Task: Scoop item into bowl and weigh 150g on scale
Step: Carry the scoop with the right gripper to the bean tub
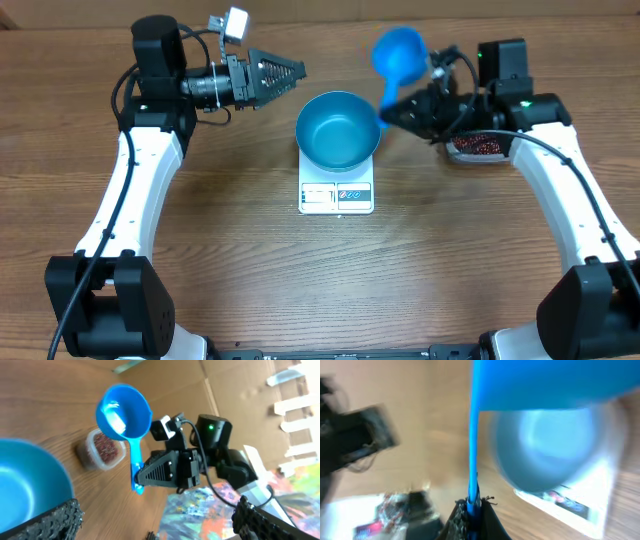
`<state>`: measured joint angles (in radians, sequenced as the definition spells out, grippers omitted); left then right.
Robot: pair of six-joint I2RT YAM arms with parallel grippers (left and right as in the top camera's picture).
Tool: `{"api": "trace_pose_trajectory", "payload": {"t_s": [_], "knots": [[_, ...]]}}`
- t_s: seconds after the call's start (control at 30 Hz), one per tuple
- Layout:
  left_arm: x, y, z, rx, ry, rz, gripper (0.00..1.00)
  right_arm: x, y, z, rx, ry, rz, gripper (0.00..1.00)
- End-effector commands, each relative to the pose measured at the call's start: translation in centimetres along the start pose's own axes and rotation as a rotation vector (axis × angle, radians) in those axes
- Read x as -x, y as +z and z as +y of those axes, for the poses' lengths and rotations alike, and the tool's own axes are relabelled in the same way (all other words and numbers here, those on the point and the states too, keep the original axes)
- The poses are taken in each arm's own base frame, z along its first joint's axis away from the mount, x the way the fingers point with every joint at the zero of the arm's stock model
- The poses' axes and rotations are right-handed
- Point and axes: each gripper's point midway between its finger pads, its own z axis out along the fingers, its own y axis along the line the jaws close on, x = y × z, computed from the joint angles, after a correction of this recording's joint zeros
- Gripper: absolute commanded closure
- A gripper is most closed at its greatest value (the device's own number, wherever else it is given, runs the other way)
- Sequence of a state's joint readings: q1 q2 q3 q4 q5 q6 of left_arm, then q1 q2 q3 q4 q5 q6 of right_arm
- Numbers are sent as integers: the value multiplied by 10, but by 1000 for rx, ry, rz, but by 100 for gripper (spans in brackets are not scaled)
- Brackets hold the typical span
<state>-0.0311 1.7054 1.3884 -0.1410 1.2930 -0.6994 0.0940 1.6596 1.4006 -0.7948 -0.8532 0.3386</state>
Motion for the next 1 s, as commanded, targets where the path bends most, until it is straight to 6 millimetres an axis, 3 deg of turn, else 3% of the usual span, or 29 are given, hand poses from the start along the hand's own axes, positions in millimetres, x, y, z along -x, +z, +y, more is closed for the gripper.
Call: {"api": "trace_pose_trajectory", "payload": {"t_s": [0.0,0.13,0.23,0.43,0.57,0.67,0.77,0.8,0.83,0.87,0.97], "knots": [[5,-3,9,105,111,-48,0,6,-20,-54,-304,-58,-55,96],[-5,-1,32,215,137,-34,4,-4,-46,-106,-611,19,-58,96],[-15,0,48,298,94,-19,9,-10,-58,-121,-718,38,-48,96],[-17,-4,54,398,35,-16,15,-14,-78,-114,-791,52,-25,96],[-13,-20,59,697,61,-14,16,-10,-106,-104,-888,80,-55,96],[-17,-25,53,907,126,13,20,-7,-111,-102,-905,82,-72,96],[-26,-19,46,1054,201,38,43,-6,-118,-108,-956,94,-84,96],[-31,-14,45,1083,222,54,61,-6,-119,-110,-968,103,-88,96],[-45,-3,44,1100,241,103,88,-6,-121,-112,-986,117,-99,96],[-53,3,44,1097,245,130,96,-6,-121,-113,-988,117,-100,96],[-76,24,54,1093,253,221,96,-6,-120,-115,-989,117,-99,96]]}}
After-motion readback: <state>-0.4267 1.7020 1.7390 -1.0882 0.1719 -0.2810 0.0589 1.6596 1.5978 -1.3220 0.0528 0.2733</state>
